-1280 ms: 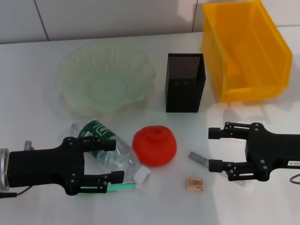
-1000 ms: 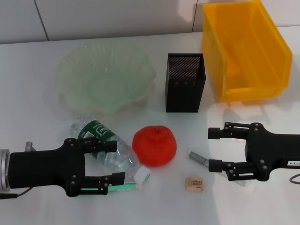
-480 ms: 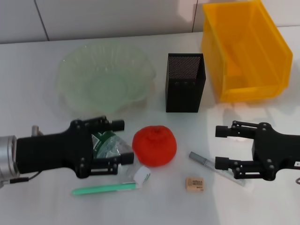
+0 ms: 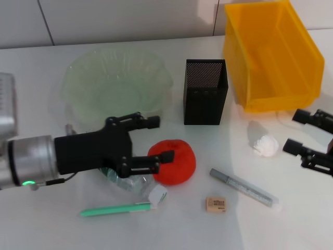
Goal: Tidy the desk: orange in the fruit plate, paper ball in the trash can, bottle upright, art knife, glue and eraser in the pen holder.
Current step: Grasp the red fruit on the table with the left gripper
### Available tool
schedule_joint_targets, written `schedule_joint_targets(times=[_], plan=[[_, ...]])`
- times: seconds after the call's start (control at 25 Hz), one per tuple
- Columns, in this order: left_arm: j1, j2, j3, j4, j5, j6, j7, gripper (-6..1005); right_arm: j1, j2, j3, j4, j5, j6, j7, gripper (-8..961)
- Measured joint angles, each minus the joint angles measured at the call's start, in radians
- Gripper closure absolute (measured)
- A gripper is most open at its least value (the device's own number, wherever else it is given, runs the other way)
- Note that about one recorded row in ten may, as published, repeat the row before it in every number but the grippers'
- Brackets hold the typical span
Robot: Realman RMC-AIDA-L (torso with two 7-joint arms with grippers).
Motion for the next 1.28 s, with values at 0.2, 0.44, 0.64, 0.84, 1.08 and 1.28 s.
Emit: schedule_joint_targets(times=[0.2,0.44,0.64,0.84,1.08,1.28], plan=[[-0.076,-0.001,0.081,-0.099,-0.016,-0.103,0.051,214,-0.027,0.001,0.004,0.013,0.095,-0.021,-0.026,175],[-0.130,-0.001,0.086,-0.177,-0.023,-0.212,0.079,219,-0.017,0.002,-0.012,0.015,0.099,-0.042,-0.028,175],[-0.160,-0.001,0.097,-0.199,-0.026,-0.260,0.077,223,-0.008,0.001,-0.049,0.008,0.063,-0.044,-0.027,175],[-0.169,-0.001,0.109,-0.207,-0.027,-0.277,0.072,226,0.005,-0.004,-0.113,-0.024,-0.035,-0.045,0.025,175],[-0.172,-0.001,0.142,-0.211,-0.028,-0.279,0.070,231,0.013,-0.001,-0.114,-0.066,-0.119,-0.037,0.076,175],[-0.174,-0.001,0.147,-0.211,-0.028,-0.306,0.070,322,0.015,-0.001,-0.112,-0.067,-0.120,-0.037,0.078,175]])
